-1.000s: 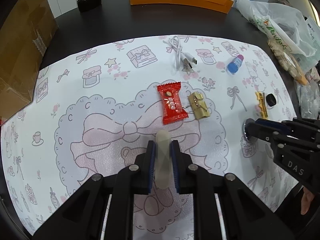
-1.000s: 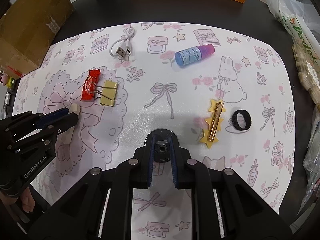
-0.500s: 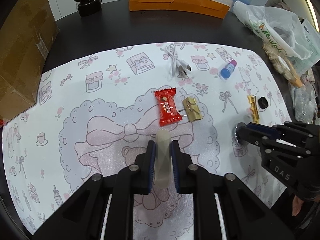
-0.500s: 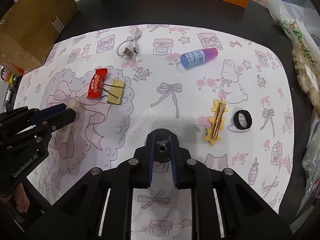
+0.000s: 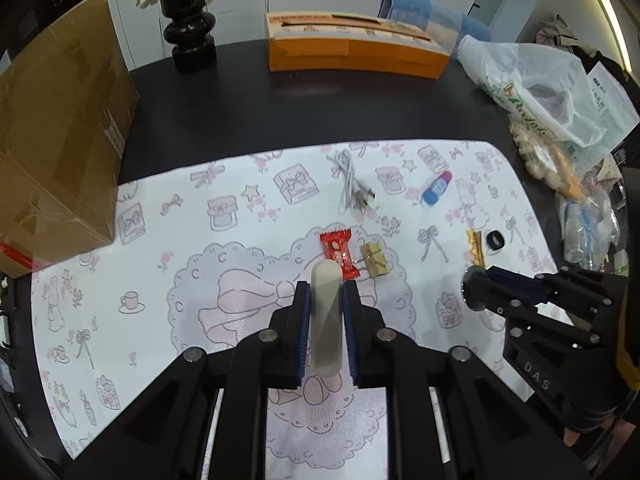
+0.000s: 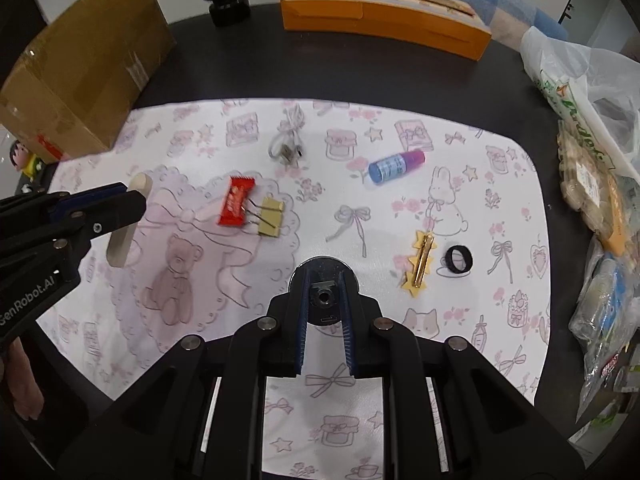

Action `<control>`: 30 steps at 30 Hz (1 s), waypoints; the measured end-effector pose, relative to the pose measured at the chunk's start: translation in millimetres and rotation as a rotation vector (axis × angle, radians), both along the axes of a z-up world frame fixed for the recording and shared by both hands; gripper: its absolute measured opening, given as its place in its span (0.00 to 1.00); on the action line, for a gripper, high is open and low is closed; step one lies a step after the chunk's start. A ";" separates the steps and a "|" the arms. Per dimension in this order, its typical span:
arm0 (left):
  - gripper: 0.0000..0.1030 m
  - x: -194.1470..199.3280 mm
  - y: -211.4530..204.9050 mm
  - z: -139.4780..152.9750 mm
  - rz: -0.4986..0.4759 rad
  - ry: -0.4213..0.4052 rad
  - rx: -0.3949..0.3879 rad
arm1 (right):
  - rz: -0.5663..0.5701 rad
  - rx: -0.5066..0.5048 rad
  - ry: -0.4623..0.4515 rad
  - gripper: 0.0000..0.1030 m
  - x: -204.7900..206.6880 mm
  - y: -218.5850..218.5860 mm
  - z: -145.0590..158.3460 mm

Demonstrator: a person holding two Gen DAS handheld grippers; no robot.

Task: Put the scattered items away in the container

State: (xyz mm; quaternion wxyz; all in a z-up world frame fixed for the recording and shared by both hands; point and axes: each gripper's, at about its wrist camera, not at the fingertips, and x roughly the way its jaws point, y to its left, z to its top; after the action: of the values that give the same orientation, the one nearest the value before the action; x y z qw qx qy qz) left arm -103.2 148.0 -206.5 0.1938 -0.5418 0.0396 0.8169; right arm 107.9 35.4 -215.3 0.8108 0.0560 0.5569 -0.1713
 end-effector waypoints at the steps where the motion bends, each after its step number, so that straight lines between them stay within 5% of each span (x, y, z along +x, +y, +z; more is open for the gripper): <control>1: 0.16 -0.9 -1.7 6.9 0.002 0.006 0.004 | -0.001 -0.003 -0.011 0.15 0.6 2.3 8.8; 18: 0.16 -29.4 -43.4 121.2 0.049 0.111 0.064 | 0.033 -0.070 -0.144 0.15 45.4 52.2 137.8; 30: 0.16 -51.6 -91.1 169.1 0.108 0.136 0.112 | 0.105 -0.093 -0.178 0.15 92.2 99.7 186.2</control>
State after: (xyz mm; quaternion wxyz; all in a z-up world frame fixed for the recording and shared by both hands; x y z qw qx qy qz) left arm -154.8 56.8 -37.4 0.1763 -0.4748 -0.0222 0.8620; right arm 200.2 135.1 -29.1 0.8666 0.0039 0.4763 -0.1486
